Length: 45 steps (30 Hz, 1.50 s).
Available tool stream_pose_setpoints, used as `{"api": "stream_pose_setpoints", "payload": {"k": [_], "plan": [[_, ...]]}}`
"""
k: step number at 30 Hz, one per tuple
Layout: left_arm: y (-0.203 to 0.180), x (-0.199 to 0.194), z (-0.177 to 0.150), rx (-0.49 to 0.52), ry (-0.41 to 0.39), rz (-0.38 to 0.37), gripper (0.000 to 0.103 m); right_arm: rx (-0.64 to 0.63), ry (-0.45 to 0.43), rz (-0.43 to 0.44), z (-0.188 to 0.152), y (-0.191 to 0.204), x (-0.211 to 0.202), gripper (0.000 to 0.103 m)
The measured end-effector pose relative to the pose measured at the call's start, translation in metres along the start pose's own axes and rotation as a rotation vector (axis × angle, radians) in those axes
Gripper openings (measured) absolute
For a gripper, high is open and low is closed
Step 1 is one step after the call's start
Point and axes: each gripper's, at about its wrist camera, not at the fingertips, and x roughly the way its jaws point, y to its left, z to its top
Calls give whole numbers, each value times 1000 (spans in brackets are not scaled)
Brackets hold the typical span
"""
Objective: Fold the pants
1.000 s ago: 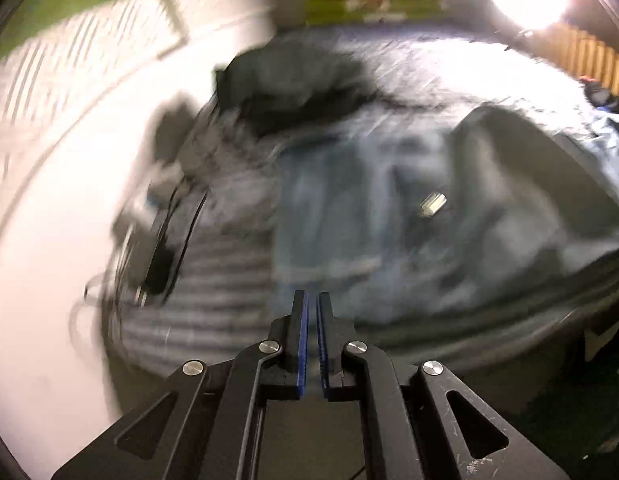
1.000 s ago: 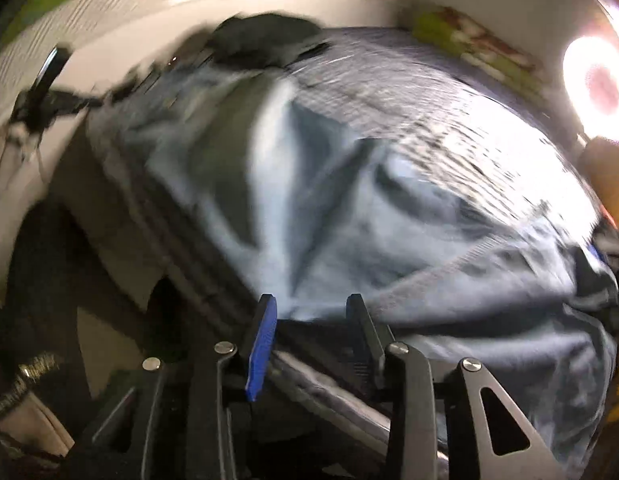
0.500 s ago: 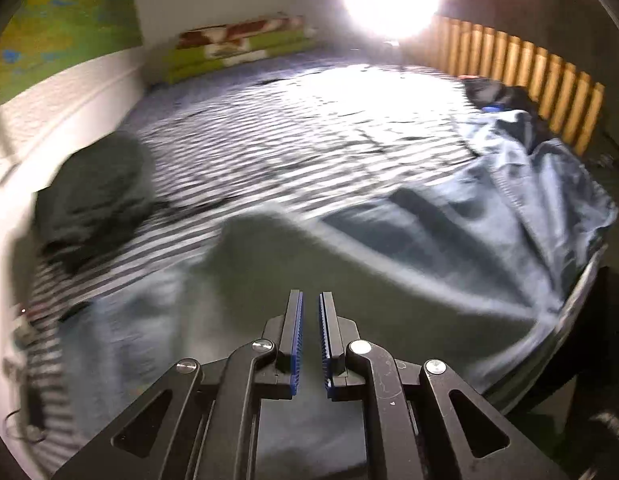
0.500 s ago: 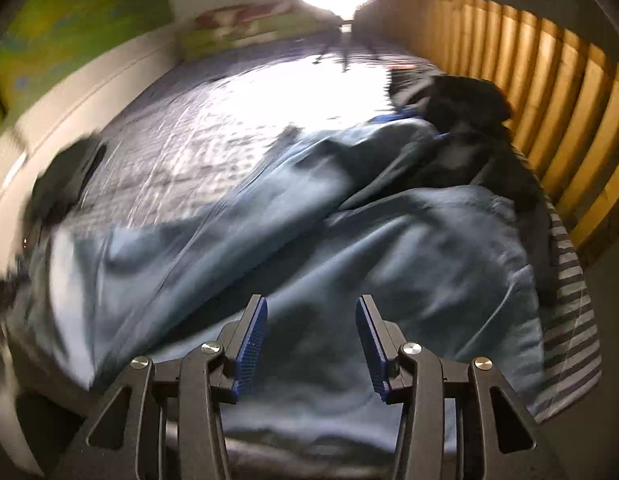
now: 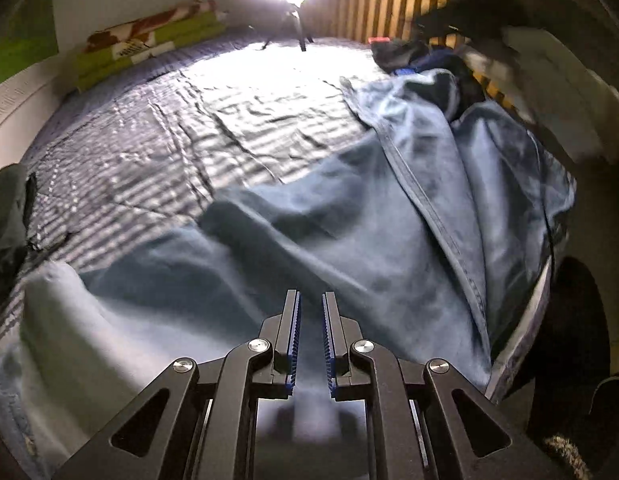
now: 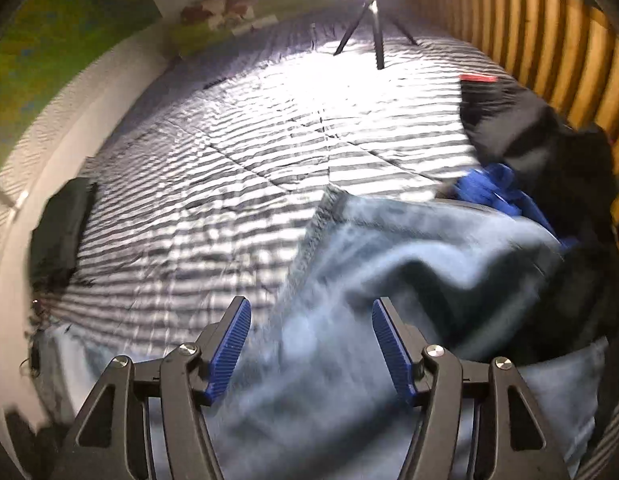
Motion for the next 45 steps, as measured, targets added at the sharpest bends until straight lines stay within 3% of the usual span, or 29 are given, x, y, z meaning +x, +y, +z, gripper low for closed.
{"api": "stream_pose_setpoints", "payload": {"k": [8, 13, 16, 18, 19, 21, 22, 27, 31, 35, 39, 42, 45], "plan": [[8, 13, -23, -36, 47, -29, 14, 94, 125, -69, 31, 6, 83, 59], [11, 13, -26, -43, 44, -36, 15, 77, 179, -141, 31, 10, 107, 59], [12, 12, -28, -45, 44, -37, 15, 48, 162, -153, 25, 11, 107, 59], [12, 11, -28, -47, 46, -35, 15, 47, 149, -143, 21, 7, 103, 52], [11, 10, -28, -49, 47, -33, 15, 51, 143, -152, 19, 4, 101, 38], [9, 5, -29, -50, 44, -38, 15, 70, 133, -139, 15, -6, 93, 20], [7, 3, -29, -51, 42, -44, 15, 99, 124, -83, 12, -14, 86, 2], [-11, -15, -23, -39, 9, -113, 18, 176, 4, 7, -7, -44, 23, 2], [-32, -22, -9, -26, -18, -204, 52, 229, -98, 58, -21, -64, -37, 2], [-56, -11, 2, -1, -2, -258, 53, 242, -213, 55, -56, -78, -105, 2], [-85, 2, 2, 63, 27, -288, 53, 310, -305, 59, -114, -101, -167, 2], [-105, 12, -2, 120, 53, -285, 53, 411, -305, 28, -166, -131, -173, 2], [-123, 22, -6, 186, 75, -266, 53, 525, -225, -23, -207, -169, -141, 2]]}}
